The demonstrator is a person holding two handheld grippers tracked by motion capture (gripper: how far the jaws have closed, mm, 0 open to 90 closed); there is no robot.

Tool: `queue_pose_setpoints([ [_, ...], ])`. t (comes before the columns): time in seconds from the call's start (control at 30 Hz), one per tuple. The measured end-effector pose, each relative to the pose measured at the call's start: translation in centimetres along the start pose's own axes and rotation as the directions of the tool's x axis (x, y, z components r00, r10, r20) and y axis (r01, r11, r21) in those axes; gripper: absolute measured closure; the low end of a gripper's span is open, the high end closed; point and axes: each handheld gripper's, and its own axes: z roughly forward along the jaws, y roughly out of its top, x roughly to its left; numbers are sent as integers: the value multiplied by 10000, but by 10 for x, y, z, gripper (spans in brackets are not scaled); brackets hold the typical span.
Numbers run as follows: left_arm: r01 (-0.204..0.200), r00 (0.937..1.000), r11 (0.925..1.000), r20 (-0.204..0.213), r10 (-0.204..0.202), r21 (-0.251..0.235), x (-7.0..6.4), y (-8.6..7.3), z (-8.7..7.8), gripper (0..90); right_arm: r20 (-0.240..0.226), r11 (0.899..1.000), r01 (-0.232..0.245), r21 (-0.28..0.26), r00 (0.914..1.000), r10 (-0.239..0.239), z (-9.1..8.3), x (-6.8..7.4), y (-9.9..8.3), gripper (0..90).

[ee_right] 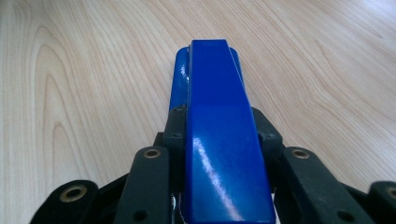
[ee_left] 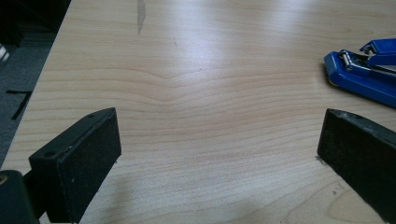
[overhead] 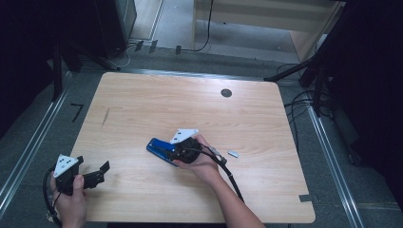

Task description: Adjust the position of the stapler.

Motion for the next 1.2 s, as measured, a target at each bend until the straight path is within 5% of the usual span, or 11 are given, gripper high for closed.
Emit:
queue_pose_setpoints([
  [0.67, 19, 10000, 10000, 16, -19, -22, -1, 0, 0, 0, 171, 9999, -144, 17, 9997, 144, -42, 1, -41, 675],
  [1.2, -661, 9977, 9977, 141, 659, 130, -13, 1, -1, 0, 94, 9998, -73, -169, 9999, 75, -68, 14, -69, 675],
])
